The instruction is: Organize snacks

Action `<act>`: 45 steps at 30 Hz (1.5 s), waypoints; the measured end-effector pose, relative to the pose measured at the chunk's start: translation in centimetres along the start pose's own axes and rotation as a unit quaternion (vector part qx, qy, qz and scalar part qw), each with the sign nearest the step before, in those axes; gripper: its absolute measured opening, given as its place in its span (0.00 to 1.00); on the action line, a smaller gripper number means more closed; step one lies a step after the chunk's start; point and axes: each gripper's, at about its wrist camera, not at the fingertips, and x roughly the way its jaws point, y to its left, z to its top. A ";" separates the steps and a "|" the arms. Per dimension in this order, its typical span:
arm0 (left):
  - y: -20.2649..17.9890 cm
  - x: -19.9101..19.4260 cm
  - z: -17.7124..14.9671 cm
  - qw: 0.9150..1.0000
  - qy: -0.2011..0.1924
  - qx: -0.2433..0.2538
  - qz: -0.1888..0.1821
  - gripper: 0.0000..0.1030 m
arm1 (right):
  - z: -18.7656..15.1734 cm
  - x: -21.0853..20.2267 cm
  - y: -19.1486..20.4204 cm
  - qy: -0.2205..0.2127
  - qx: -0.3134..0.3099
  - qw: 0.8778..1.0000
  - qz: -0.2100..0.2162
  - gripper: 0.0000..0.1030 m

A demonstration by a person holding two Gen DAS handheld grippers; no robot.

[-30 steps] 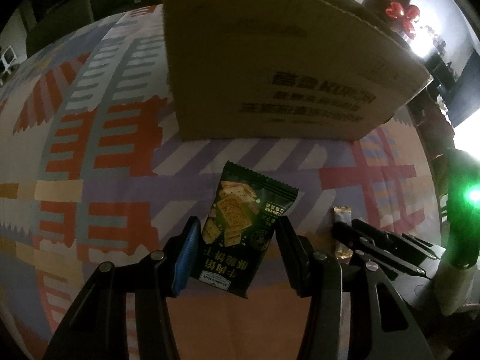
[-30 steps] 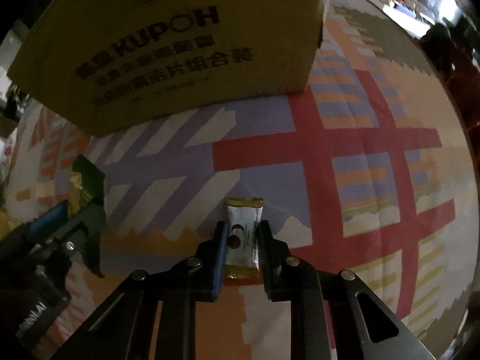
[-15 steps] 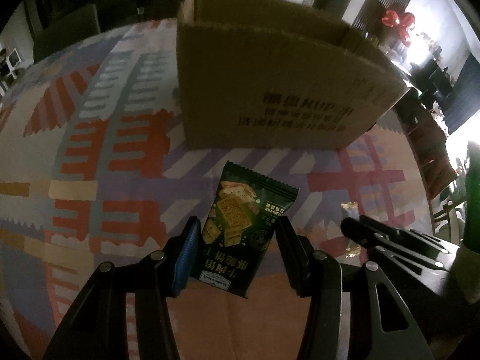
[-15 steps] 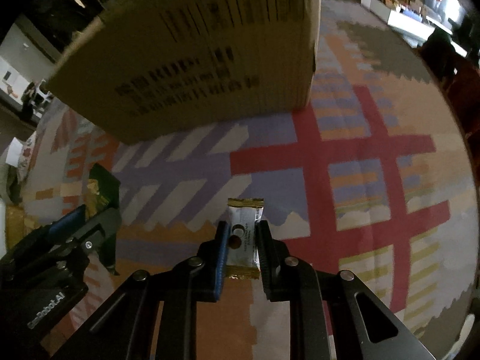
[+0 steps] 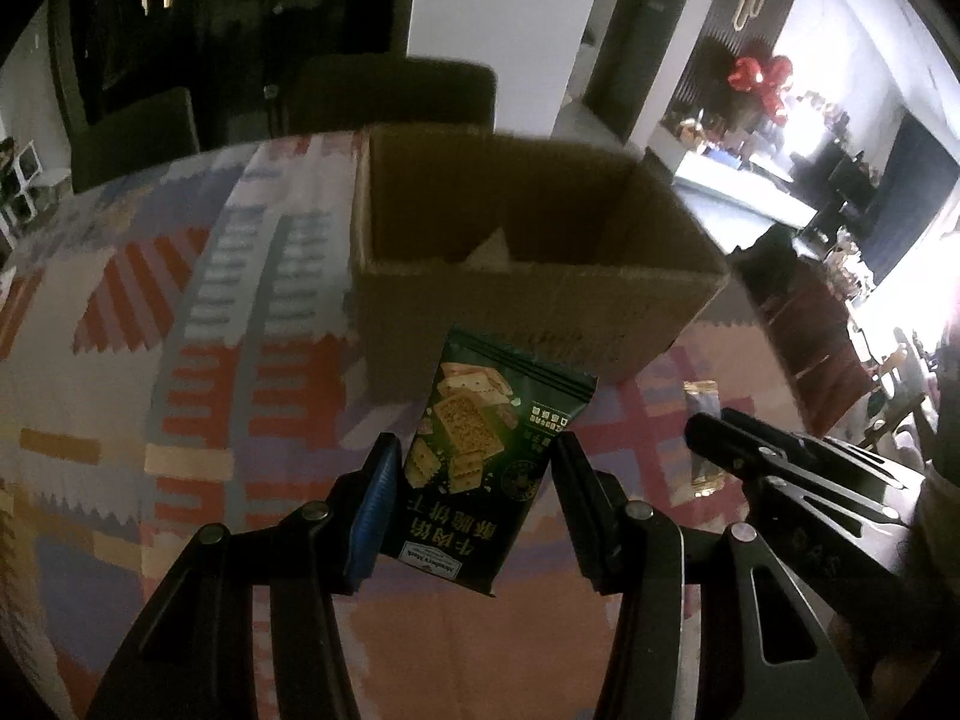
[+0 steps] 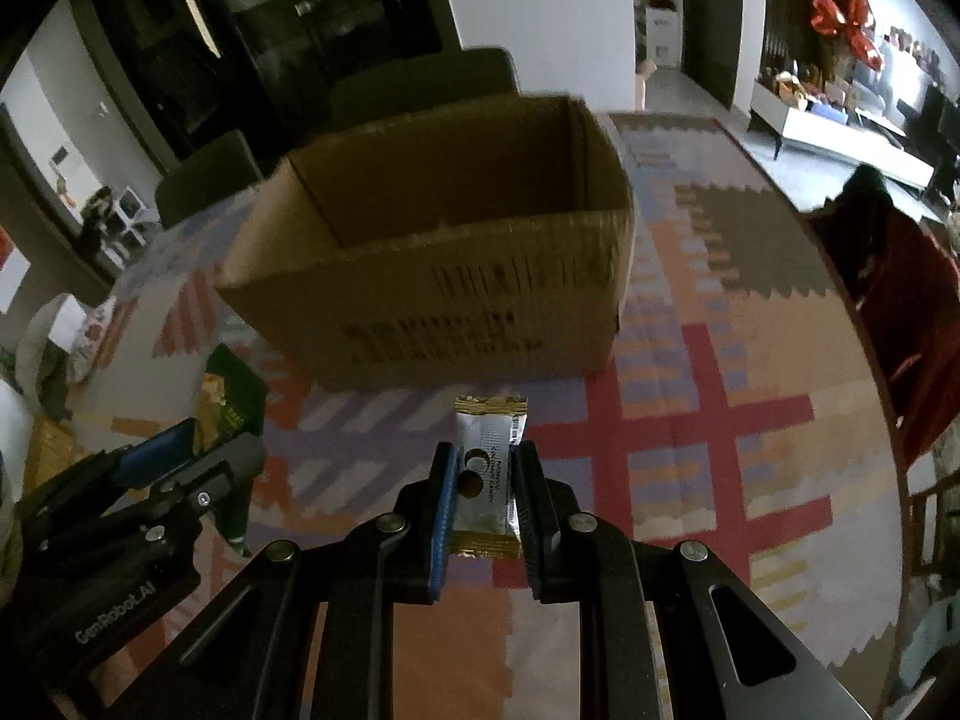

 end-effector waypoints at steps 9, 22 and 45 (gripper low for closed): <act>-0.2 -2.9 3.5 0.999 -0.045 0.015 0.008 0.49 | 3.1 -3.0 1.2 -0.055 -0.029 0.998 0.006 0.20; -0.5 -3.6 9.0 0.996 -0.076 0.032 0.021 0.49 | 8.7 -3.8 2.3 -0.095 -0.060 0.994 -0.007 0.20; 0.0 -0.2 12.5 0.993 -0.072 0.042 0.083 0.78 | 12.4 -0.5 0.2 -0.075 -0.045 0.995 -0.044 0.49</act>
